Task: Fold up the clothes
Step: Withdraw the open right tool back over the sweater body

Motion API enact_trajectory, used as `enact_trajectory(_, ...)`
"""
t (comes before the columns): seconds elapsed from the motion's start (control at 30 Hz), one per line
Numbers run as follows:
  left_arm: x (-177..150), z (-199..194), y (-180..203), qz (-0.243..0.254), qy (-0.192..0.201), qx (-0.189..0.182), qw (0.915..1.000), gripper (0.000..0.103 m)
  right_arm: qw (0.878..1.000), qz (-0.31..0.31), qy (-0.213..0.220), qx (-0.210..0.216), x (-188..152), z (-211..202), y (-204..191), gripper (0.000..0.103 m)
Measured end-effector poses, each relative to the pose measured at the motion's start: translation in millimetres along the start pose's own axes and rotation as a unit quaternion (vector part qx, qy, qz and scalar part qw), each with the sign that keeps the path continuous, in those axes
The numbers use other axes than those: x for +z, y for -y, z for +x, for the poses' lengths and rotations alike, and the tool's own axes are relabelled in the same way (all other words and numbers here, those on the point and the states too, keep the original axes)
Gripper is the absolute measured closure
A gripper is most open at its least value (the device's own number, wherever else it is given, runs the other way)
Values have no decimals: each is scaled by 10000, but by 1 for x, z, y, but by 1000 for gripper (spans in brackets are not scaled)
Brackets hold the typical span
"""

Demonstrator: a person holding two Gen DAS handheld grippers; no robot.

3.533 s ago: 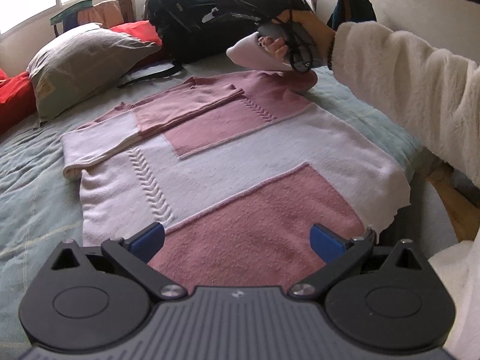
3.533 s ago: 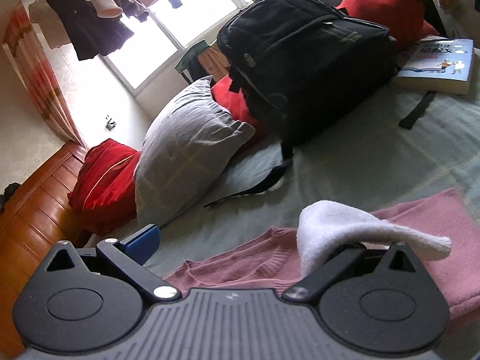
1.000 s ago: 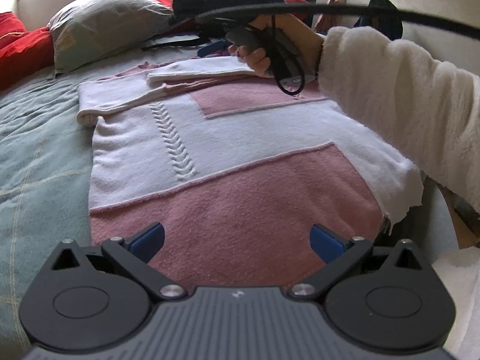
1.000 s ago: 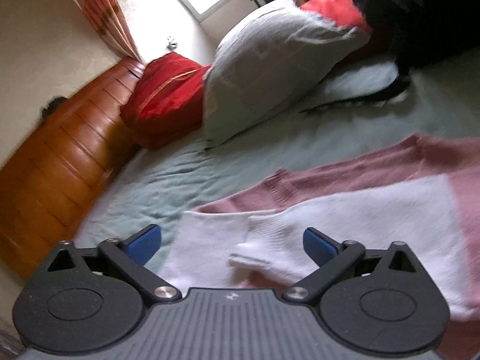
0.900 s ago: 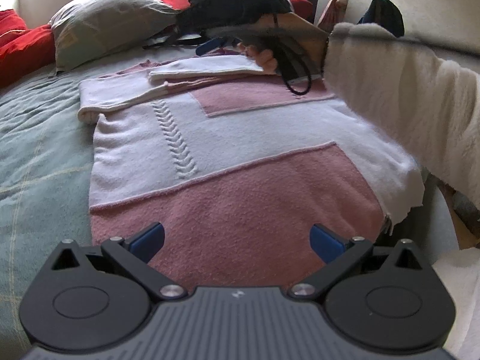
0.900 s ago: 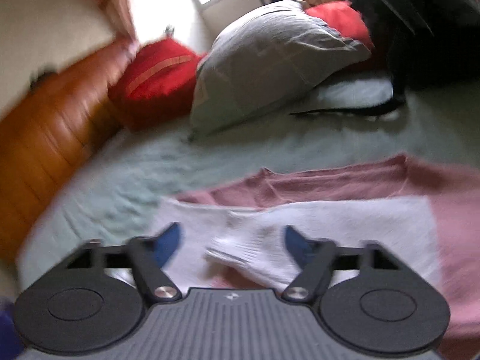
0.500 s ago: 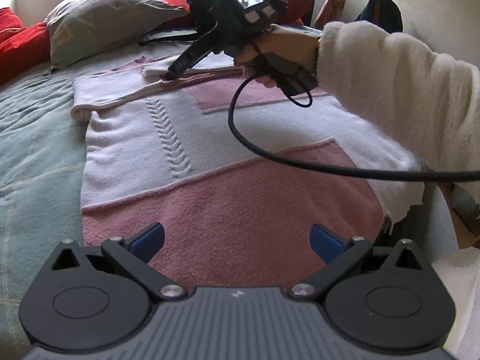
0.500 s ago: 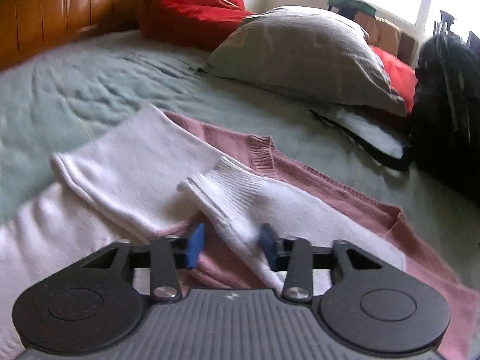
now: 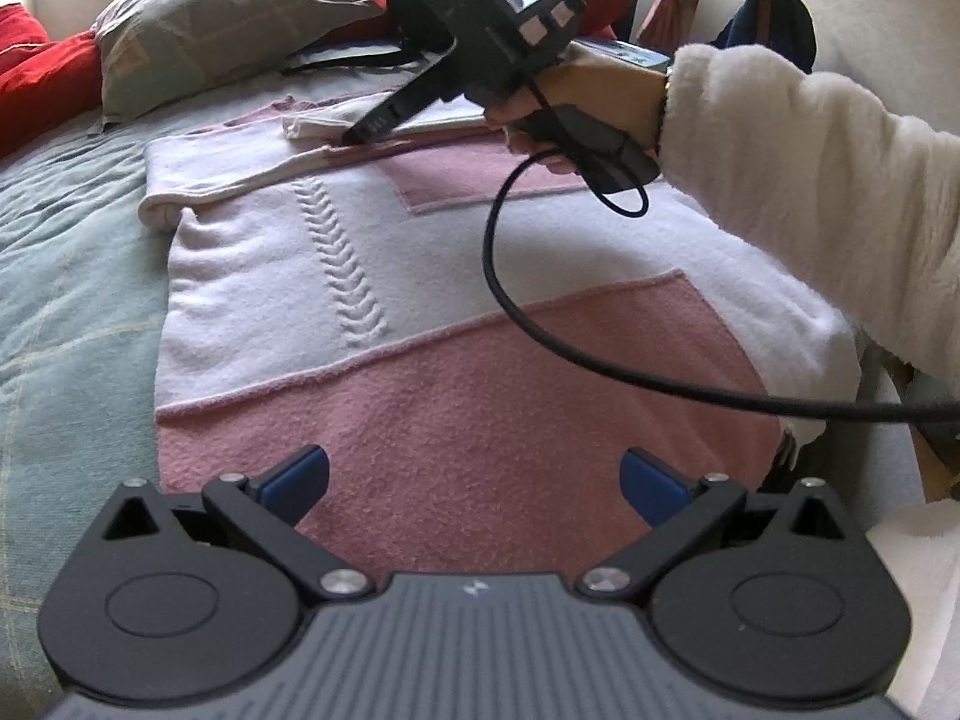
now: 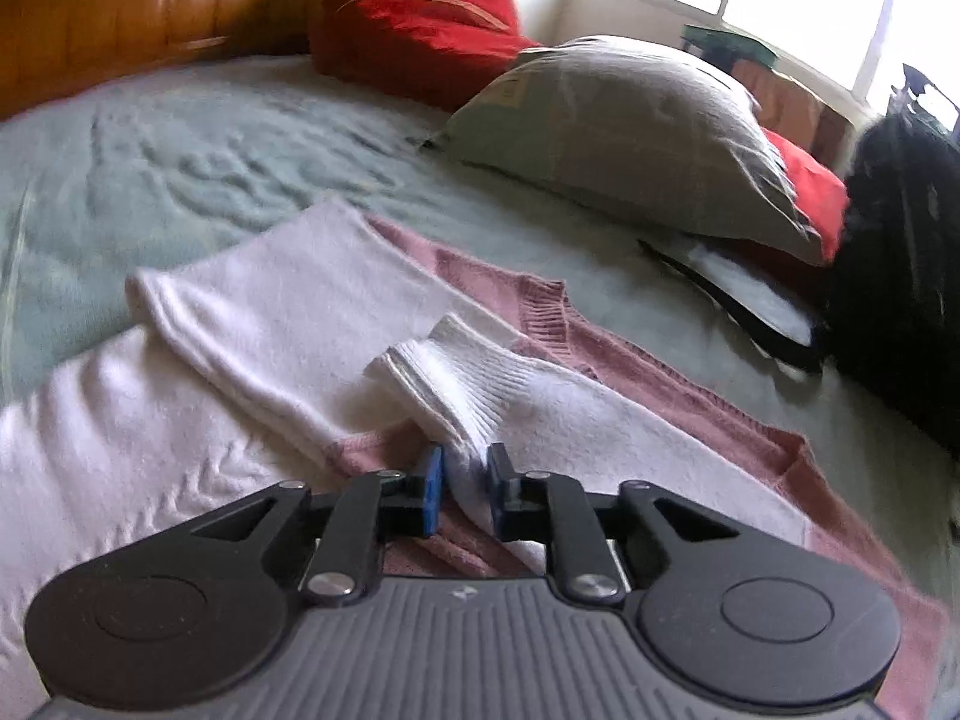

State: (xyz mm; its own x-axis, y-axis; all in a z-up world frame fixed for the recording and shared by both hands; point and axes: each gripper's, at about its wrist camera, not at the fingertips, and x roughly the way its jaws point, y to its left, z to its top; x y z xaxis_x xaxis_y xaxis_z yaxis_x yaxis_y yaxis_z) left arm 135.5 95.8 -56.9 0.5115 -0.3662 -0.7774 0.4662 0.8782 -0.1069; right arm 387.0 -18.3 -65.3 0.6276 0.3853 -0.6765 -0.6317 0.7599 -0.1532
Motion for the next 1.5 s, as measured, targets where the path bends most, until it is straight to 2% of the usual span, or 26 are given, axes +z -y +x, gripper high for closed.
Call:
enact_trajectory(0.13,3,2,3,44,-16,25,10000,1,9991,369,165,83,-7,-34,19,66)
enact_trajectory(0.27,6,6,9,98,-71,42,9999,1,9950,813,411,-401,-31,-83,69,63)
enact_trajectory(0.4,10,13,13,85,-117,60,9999,1,9828,1471,347,-1065,-75,-111,130,63)
enact_trajectory(0.43,12,14,14,77,-128,61,9999,1,9809,1554,348,-1114,-82,-114,136,63)
enact_trajectory(0.67,24,27,29,42,-186,85,9998,1,9751,1877,423,-1102,-112,-117,155,61)
enact_trajectory(0.8,33,31,36,91,-154,116,9998,1,9713,2060,465,-1094,-129,-119,165,45)
enact_trajectory(0.93,39,36,37,-19,-102,108,9999,1,9700,2200,98,-1027,-140,-99,177,43)
enact_trajectory(0.97,40,37,37,-41,-103,80,9999,1,9701,2213,151,-983,-143,-98,179,43)
enact_trajectory(1.07,40,39,35,-64,-98,32,9999,1,9665,2401,324,-852,-137,-109,187,43)
enact_trajectory(1.2,43,45,31,-136,-62,4,9999,1,9664,2318,587,-948,-113,-108,199,39)
enact_trajectory(1.3,44,49,27,-245,-16,-11,9997,1,9652,2369,468,-1006,-103,-82,214,39)
enact_trajectory(1.4,43,51,22,-311,18,-12,9995,1,9618,2511,140,-1077,-106,-51,227,37)
enact_trajectory(1.5,43,49,17,-363,52,25,9993,1,9601,2558,41,-1133,-106,-47,230,34)
